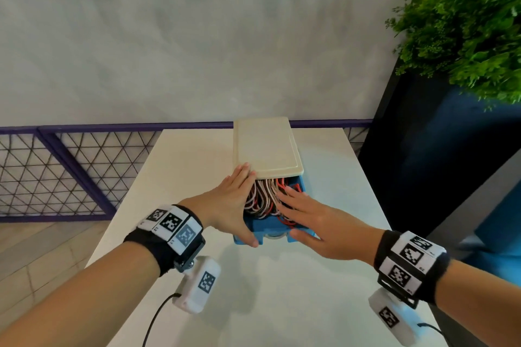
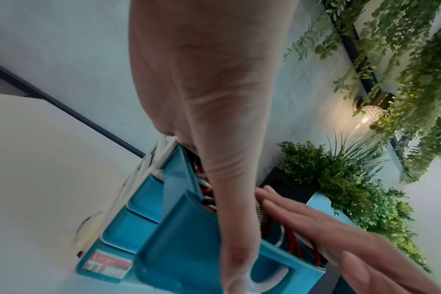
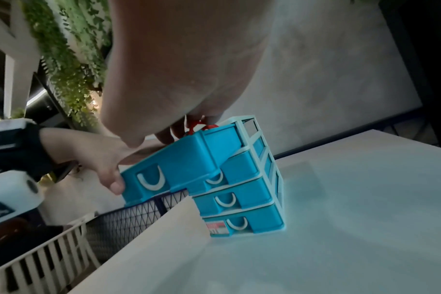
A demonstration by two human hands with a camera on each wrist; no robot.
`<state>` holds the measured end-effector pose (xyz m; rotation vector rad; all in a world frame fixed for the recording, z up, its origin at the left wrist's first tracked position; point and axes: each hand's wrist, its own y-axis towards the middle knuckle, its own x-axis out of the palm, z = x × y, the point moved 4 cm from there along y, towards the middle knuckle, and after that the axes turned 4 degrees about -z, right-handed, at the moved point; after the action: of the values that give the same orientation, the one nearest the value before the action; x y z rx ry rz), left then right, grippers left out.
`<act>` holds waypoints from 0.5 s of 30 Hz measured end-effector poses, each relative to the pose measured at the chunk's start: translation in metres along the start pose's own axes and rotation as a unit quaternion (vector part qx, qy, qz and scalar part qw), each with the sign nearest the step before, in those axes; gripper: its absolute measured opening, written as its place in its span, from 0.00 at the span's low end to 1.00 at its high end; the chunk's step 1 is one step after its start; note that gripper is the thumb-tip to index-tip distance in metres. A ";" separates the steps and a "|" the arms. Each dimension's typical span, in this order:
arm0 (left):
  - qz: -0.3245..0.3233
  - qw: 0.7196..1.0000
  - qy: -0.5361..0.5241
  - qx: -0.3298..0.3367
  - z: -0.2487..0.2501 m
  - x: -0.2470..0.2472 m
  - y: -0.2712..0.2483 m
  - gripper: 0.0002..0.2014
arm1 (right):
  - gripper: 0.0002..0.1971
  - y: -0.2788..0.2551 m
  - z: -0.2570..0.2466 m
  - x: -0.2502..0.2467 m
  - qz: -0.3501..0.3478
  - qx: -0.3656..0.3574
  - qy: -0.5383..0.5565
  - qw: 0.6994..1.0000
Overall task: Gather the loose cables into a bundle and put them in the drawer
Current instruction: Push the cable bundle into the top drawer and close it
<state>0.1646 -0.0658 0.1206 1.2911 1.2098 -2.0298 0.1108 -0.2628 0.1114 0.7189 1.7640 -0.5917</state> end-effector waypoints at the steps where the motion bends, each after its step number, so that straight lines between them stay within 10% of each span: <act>1: 0.010 1.000 0.004 0.009 -0.002 -0.001 -0.001 0.72 | 0.31 -0.003 -0.002 0.000 -0.022 0.006 -0.006 1.000; 15: 0.043 0.999 0.010 0.031 -0.004 -0.011 -0.006 0.66 | 0.32 0.038 0.006 0.002 -0.084 0.054 -0.107 0.989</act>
<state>0.1674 -0.0597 0.1323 1.3715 1.0904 -2.0117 0.1413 -0.2404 0.1065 0.5607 1.6106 -0.8523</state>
